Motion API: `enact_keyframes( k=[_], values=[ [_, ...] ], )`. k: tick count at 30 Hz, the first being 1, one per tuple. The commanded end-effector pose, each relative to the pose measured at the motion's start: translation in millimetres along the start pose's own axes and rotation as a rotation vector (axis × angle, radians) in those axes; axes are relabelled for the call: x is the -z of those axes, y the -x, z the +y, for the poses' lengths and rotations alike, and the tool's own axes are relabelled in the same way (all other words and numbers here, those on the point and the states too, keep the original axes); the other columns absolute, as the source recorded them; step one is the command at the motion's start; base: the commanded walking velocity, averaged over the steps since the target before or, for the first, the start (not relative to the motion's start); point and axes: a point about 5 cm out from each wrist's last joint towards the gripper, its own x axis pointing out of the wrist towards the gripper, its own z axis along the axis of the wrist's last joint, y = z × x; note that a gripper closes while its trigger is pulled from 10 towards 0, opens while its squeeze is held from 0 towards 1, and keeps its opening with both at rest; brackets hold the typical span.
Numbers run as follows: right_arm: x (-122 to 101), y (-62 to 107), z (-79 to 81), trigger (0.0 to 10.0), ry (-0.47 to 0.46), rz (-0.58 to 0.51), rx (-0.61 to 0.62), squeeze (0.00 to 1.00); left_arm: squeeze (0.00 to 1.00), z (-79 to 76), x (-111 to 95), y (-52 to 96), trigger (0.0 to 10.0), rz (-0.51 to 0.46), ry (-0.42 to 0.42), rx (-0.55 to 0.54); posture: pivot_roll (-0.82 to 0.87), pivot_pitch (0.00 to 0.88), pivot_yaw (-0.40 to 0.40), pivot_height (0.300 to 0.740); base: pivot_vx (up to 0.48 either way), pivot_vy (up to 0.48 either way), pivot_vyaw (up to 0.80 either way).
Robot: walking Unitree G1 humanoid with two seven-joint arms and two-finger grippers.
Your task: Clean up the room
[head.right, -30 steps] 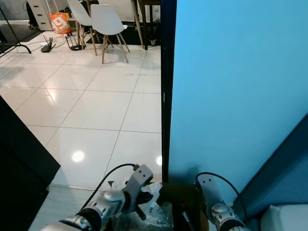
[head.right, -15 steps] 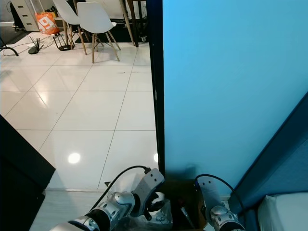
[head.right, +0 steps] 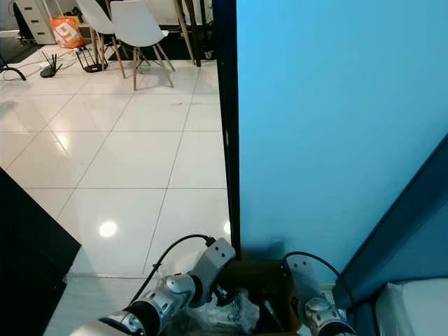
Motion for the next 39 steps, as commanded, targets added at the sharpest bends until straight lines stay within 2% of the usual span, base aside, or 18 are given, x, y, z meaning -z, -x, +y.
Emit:
enact_keyframes(
  k=[1,2,4,5,6,8,10,13,14,18,20,22,23,25,30,39],
  values=[
    [-1,-0.2,3.3,10.0,-0.018,-0.005,-0.011,0.0,1.0,11.0,1,3.3,10.0,-0.005,0.038,-0.052,-0.09,0.1,0.025,0.707,0.0,0.0,0.0],
    [2,-0.3,8.4,10.0,-0.043,-0.004,-0.026,0.0,0.0,27.2,7,10.4,10.0,-0.008,0.091,-0.129,-0.06,0.075,0.021,0.707,0.0,0.0,0.0],
    [2,-0.3,8.4,10.0,-0.043,-0.004,-0.026,0.0,0.0,27.2,7,10.4,10.0,-0.008,0.091,-0.129,-0.06,0.075,0.021,0.707,0.0,0.0,0.0],
    [7,-0.4,14.1,10.0,-0.076,0.005,-0.04,0.0,0.0,43.4,18,19.7,10.0,-0.004,0.163,-0.213,-0.05,0.067,0.02,0.707,0.0,0.0,0.0],
    [7,-0.4,14.1,10.0,-0.076,0.005,-0.04,0.0,0.0,43.4,18,19.7,10.0,-0.004,0.163,-0.213,-0.05,0.067,0.02,0.707,0.0,0.0,0.0],
    [21,0.2,23.7,10.0,-0.118,0.033,-0.06,0.0,0.0,69.4,51,42.2,10.0,0.035,0.351,-0.385,-0.02,0.039,0.016,0.707,0.0,0.0,0.0],
    [31,1.0,28.8,10.0,-0.14,0.057,-0.066,0.0,0.0,79.6,82,60.4,10.0,0.083,0.491,-0.498,-0.01,0.024,0.011,0.707,0.0,0.0,0.0],
    [42,2.2,32.8,10.0,-0.188,0.085,-0.067,0.0,0.0,80.6,116,79.6,10.0,0.148,0.617,-0.597,0.0,0.013,0.007,0.707,-0.169,0.0,0.0],
    [45,2.6,34.4,10.0,-0.221,0.092,-0.071,0.0,0.0,77.7,127,84.9,10.0,0.181,0.635,-0.614,0.0,0.005,0.002,0.707,-0.285,0.0,0.0],
    [47,2.9,35.5,10.0,-0.243,0.097,-0.073,0.0,0.0,75.5,135,88.5,10.0,0.204,0.646,-0.625,0.0,0.005,0.002,0.707,-0.285,0.0,0.0],
    [54,3.9,39.0,10.0,-0.392,0.115,-0.073,0.0,0.0,62.0,158,96.4,10.0,0.297,0.644,-0.626,0.0,0.0,-0.008,0.707,-0.322,0.0,0.0],
    [54,3.9,39.0,10.0,-0.392,0.115,-0.073,0.0,0.0,62.0,158,96.4,10.0,0.297,0.644,-0.626,0.0,0.0,-0.008,0.707,-0.326,0.0,0.0],
    [57,4.3,38.9,10.0,-0.457,0.118,-0.064,0.0,0.0,54.2,167,98.7,10.0,0.338,0.642,-0.618,0.0,0.0,-0.01,0.707,-0.326,0.0,0.0],
    [57,4.2,35.9,10.0,-0.507,0.109,-0.044,0.0,0.0,46.0,173,98.9,10.0,0.37,0.643,-0.603,-0.01,0.0,-0.009,0.707,-0.326,0.0,0.0],
    [51,3.2,27.6,10.0,-0.494,0.075,-0.02,0.0,0.0,43.9,166,91.5,10.0,0.359,0.615,-0.574,-0.01,0.0,-0.016,0.707,-0.329,0.0,0.0],
    [54,3.6,25.9,10.0,-0.469,0.084,-0.003,0.0,0.0,43.9,161,88.0,10.0,0.352,0.597,-0.561,0.0,0.0,-0.017,0.707,-0.332,0.0,-0.05]
  ],
)
